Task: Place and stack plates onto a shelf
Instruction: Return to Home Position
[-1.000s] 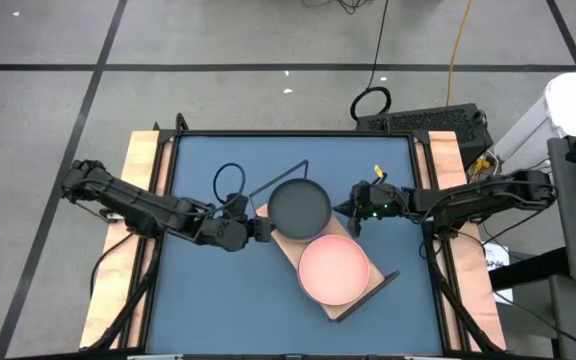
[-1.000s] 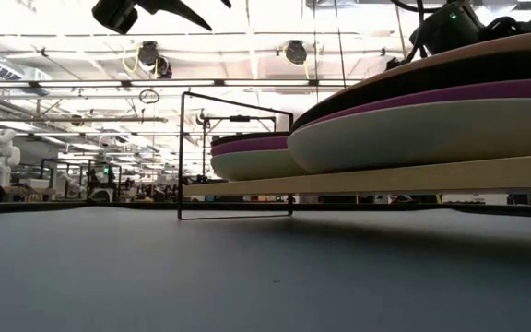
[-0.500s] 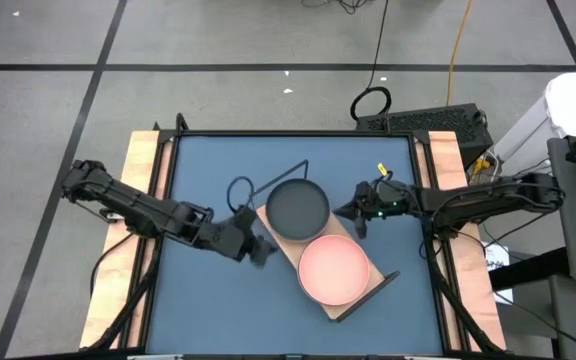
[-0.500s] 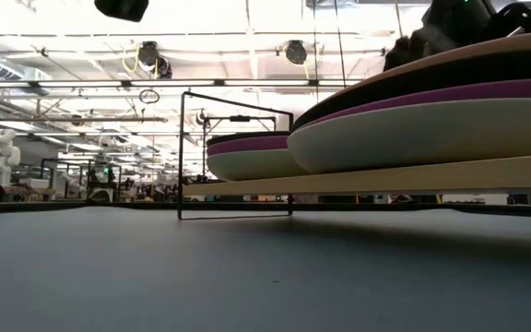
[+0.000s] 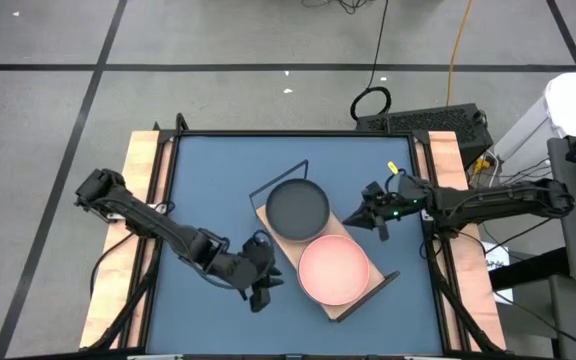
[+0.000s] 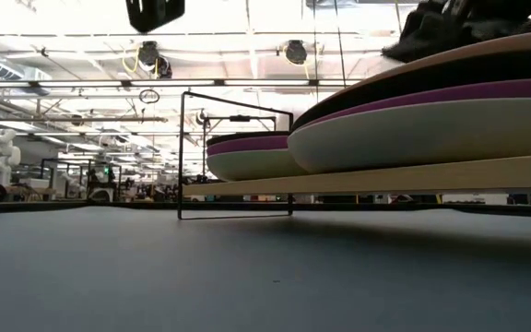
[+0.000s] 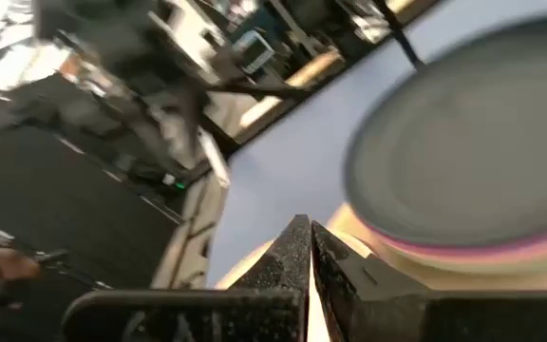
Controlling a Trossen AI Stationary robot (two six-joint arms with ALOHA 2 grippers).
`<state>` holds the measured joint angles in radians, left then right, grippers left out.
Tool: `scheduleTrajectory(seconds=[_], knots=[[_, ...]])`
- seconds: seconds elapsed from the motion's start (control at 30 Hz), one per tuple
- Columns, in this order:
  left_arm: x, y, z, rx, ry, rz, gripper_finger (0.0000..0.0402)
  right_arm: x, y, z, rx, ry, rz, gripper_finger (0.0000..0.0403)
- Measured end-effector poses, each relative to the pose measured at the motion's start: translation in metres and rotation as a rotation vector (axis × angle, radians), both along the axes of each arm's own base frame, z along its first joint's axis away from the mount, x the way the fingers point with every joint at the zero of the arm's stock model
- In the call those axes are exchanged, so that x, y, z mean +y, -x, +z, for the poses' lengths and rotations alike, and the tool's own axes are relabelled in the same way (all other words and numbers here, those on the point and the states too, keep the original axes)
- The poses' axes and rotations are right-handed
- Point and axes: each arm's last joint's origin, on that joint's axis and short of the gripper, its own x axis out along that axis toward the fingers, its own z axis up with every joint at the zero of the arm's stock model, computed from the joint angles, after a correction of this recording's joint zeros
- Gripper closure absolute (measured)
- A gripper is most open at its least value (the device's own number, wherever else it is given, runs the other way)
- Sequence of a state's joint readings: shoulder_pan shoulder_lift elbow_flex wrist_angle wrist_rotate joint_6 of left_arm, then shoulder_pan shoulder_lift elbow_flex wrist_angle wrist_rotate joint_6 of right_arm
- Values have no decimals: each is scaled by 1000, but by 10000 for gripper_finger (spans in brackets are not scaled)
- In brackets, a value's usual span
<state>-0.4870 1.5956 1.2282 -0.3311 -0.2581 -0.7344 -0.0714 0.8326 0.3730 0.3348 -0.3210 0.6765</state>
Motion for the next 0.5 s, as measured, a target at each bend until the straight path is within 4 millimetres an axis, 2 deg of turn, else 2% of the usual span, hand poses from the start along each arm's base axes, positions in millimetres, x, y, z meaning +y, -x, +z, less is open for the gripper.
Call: scheduleTrajectory(seconds=[0.1,0.3,0.5], knots=[[-3,-7,-6,-21,-17,-13,314,4,4,10,-62,40,26,403],[2,-12,5,-136,-132,-78,385,11,11,26,-199,216,90,403],[8,-8,12,-153,-248,-146,396,13,16,30,-276,402,119,403]])
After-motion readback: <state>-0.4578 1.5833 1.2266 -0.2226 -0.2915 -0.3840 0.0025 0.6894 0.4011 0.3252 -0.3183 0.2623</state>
